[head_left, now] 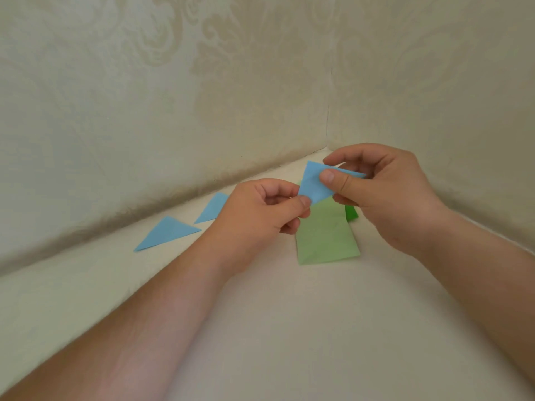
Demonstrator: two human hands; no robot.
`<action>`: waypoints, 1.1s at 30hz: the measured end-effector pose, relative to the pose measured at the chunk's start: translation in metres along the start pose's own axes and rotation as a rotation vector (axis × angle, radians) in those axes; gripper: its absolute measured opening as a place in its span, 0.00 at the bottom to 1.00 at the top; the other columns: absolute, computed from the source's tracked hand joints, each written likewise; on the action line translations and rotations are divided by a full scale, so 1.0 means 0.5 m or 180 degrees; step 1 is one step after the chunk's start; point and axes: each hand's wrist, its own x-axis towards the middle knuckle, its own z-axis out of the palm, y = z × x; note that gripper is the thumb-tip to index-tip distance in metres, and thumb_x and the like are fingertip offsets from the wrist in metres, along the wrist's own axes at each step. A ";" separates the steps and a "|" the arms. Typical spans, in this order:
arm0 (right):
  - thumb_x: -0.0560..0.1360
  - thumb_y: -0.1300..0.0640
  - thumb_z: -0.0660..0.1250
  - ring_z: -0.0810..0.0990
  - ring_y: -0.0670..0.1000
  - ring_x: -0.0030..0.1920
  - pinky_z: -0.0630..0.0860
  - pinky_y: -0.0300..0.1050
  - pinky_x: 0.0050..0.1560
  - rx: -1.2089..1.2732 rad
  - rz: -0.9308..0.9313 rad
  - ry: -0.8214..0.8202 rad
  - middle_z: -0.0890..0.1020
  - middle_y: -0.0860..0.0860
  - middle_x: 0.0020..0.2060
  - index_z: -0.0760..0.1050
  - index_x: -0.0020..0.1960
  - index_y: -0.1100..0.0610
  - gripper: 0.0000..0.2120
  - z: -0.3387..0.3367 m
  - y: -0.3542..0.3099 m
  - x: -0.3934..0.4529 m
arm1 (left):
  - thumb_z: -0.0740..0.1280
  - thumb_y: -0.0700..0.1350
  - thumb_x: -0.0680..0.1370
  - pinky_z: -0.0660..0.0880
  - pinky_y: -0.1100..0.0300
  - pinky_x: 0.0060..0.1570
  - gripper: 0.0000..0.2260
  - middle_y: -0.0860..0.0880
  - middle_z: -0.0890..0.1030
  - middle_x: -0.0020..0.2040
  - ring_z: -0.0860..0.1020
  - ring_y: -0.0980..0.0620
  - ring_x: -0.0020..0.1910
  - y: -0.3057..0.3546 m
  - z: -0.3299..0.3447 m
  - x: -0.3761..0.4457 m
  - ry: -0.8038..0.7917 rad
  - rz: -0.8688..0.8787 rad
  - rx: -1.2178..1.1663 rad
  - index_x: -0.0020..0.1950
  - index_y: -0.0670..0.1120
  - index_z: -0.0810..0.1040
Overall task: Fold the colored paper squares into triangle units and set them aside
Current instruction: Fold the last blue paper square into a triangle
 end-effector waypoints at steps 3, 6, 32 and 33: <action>0.64 0.54 0.78 0.82 0.52 0.38 0.81 0.48 0.47 0.0564 0.0487 -0.0188 0.84 0.51 0.39 0.83 0.49 0.52 0.14 -0.002 -0.004 0.000 | 0.72 0.38 0.79 0.78 0.61 0.38 0.02 0.48 0.84 0.37 0.76 0.56 0.31 0.003 0.002 0.001 0.0026 -0.0104 -0.0423 0.48 0.44 0.84; 0.70 0.57 0.78 0.81 0.49 0.39 0.80 0.47 0.47 0.0190 0.0739 -0.0607 0.85 0.53 0.43 0.83 0.54 0.56 0.14 0.001 -0.001 -0.008 | 0.72 0.39 0.79 0.79 0.62 0.38 0.03 0.48 0.83 0.37 0.77 0.56 0.31 0.005 0.006 0.000 -0.0031 -0.0145 -0.0663 0.50 0.44 0.85; 0.76 0.63 0.72 0.76 0.50 0.35 0.76 0.48 0.42 -0.0583 0.0442 -0.0938 0.79 0.53 0.33 0.78 0.44 0.68 0.07 -0.001 0.004 -0.007 | 0.74 0.34 0.76 0.78 0.57 0.42 0.05 0.46 0.81 0.35 0.77 0.52 0.33 0.001 0.009 -0.004 -0.0072 -0.0080 -0.0042 0.50 0.42 0.85; 0.75 0.63 0.72 0.74 0.50 0.34 0.73 0.50 0.40 -0.0750 0.0343 -0.0932 0.77 0.52 0.32 0.77 0.40 0.64 0.07 -0.002 0.004 -0.009 | 0.74 0.35 0.75 0.78 0.58 0.41 0.05 0.46 0.80 0.35 0.76 0.52 0.33 0.002 0.011 -0.004 -0.0076 -0.0175 -0.0046 0.50 0.42 0.85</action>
